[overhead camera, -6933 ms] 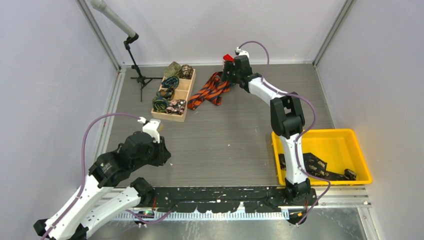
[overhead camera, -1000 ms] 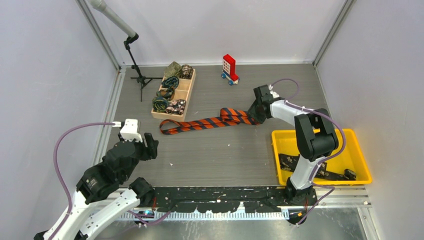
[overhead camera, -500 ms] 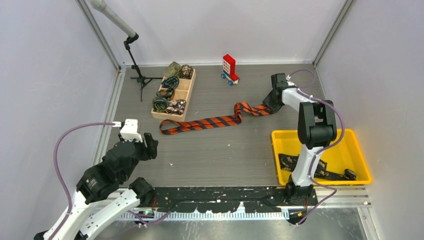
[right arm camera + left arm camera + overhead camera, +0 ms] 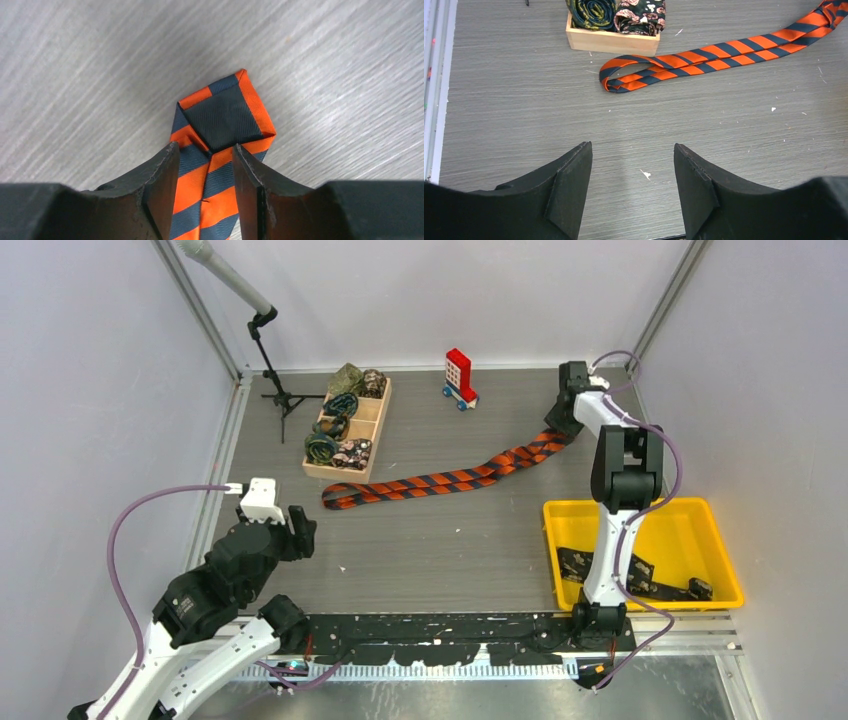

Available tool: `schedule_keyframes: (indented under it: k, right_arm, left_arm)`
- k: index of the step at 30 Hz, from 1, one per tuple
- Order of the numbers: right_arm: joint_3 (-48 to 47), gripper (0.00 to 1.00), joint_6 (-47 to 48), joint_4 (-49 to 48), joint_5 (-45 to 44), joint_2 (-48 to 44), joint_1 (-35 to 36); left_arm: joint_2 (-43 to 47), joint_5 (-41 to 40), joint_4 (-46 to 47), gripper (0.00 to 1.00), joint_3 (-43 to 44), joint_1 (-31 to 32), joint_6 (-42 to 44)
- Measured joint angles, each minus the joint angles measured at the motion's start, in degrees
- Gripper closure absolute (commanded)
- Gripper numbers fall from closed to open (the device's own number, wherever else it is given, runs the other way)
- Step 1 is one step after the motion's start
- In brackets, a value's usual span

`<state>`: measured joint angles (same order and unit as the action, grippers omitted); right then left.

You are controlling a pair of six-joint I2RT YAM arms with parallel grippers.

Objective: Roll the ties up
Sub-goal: Flatten out the tie at the center of the board.

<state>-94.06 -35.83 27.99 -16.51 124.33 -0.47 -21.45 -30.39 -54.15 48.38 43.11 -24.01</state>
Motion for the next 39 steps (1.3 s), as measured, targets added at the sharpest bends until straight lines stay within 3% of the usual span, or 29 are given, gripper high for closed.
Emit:
schedule_keyframes:
  k: [3,6,7,12,17,21,33,39]
  right_arm:
    - [-5.33,0.43,1.31,3.08,-0.76,1.49,-0.09]
    - [-9.49,0.39,2.54,5.01,-2.93,0.81,0.39]
    - [-10.19,0.39,2.97,5.27,-3.82,-0.02,0.90]
    - [-7.28,0.41,4.20,6.75,-6.78,-9.07,8.55]
    - [2.56,0.46,1.31,4.42,-5.01,-21.18,22.60]
    - [8.46,0.48,-2.10,2.25,-2.05,-23.43,28.57]
    - [18.82,0.52,-3.80,-0.42,-1.25,-16.63,24.61]
    - [19.58,0.54,-3.28,-2.86,0.33,-13.42,21.53]
  left_arm:
    - [-0.02,0.00,-0.04,0.22,0.00,0.00,0.09]
    - [-0.02,0.00,-0.13,0.01,0.00,0.00,0.20]
    - [-0.04,0.00,-0.15,0.00,0.00,0.00,0.31]
    - [-0.04,0.02,-0.13,0.00,-0.22,0.00,0.31]
    - [0.00,0.02,-0.11,0.01,-0.39,0.00,0.31]
    - [0.28,0.02,-0.13,0.03,-0.57,0.00,0.31]
    - [1.03,0.02,-0.13,0.09,-0.63,0.00,0.24]
    - [1.22,0.00,-0.13,0.10,-0.63,0.00,0.22]
